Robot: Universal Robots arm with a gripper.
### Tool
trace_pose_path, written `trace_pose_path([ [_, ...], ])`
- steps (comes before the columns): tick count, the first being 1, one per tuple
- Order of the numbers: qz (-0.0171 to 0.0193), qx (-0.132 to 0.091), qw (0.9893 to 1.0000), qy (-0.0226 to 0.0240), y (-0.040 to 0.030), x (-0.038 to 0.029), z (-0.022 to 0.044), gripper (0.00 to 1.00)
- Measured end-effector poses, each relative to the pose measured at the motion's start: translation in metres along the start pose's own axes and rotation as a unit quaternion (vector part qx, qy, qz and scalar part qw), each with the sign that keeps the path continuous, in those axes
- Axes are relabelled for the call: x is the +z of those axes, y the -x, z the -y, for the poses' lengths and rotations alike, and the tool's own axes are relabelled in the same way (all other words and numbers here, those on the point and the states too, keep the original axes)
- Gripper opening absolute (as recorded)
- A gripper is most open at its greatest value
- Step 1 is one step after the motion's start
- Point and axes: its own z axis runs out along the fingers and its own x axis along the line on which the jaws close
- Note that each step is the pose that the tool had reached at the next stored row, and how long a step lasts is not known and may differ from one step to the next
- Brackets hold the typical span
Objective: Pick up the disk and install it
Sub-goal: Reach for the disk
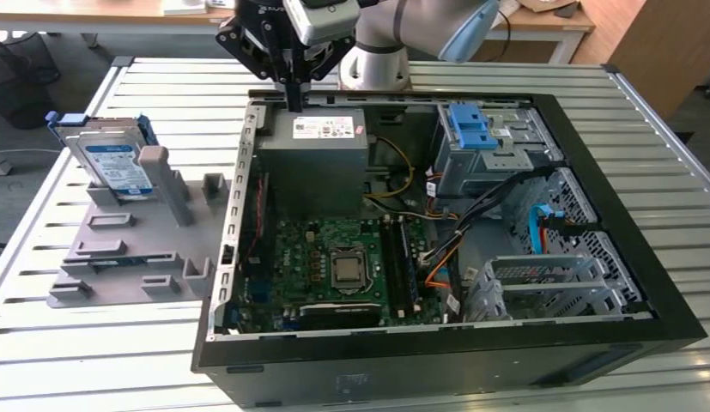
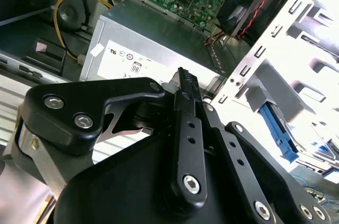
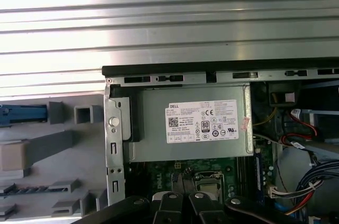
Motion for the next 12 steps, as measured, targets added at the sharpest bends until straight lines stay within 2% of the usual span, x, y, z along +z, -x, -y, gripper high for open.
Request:
trace_pose_path([
  [12, 0.0, 0.0, 1.0, 0.0, -0.0033, -0.0001, 0.0002, 0.11],
])
